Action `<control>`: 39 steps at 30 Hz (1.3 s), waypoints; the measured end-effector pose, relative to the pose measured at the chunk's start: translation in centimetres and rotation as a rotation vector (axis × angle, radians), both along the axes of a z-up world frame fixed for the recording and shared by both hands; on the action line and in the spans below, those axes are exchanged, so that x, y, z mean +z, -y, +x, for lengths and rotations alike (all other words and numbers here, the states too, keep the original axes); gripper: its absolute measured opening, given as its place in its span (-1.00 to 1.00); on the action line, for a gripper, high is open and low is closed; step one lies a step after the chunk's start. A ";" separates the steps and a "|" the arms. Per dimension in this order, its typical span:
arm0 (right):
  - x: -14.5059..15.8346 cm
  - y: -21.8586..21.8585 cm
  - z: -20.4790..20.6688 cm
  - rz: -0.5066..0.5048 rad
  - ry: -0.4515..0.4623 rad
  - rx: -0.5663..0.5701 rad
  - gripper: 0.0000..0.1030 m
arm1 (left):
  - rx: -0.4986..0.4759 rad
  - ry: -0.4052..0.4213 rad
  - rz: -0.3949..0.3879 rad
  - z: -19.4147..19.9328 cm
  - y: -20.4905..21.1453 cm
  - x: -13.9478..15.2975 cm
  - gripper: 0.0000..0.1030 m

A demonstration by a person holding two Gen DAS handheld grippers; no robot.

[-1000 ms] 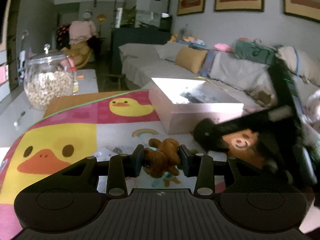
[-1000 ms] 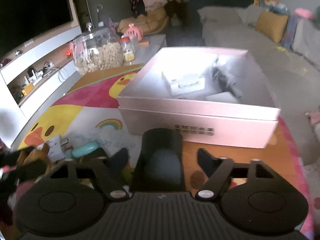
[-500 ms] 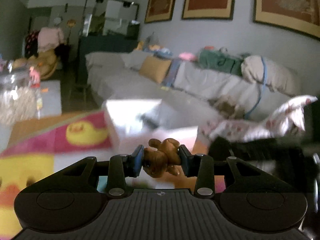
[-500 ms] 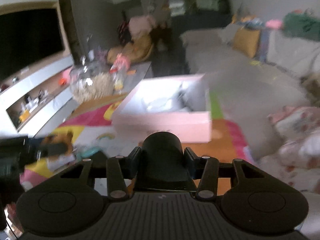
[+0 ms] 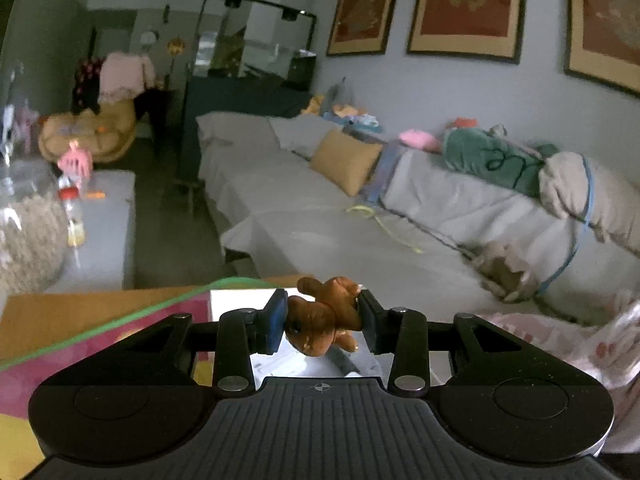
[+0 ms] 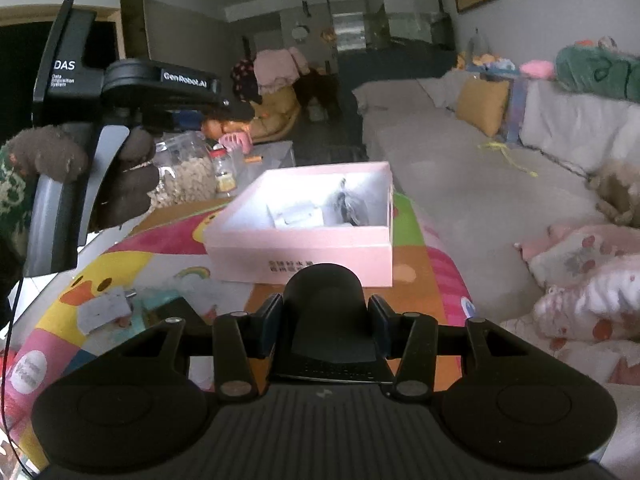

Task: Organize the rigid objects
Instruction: 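Carry the dog and black object over the pink box and open both grippers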

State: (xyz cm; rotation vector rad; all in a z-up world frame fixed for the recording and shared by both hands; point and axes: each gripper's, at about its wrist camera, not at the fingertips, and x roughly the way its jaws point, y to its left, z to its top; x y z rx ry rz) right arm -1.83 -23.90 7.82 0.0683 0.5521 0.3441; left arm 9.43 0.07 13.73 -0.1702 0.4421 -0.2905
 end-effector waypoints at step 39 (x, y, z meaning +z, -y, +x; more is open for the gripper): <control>-3.8 -5.4 6.0 -0.045 -0.146 -0.011 0.33 | -0.127 -0.113 -0.788 -12.7 -16.6 -12.6 -0.51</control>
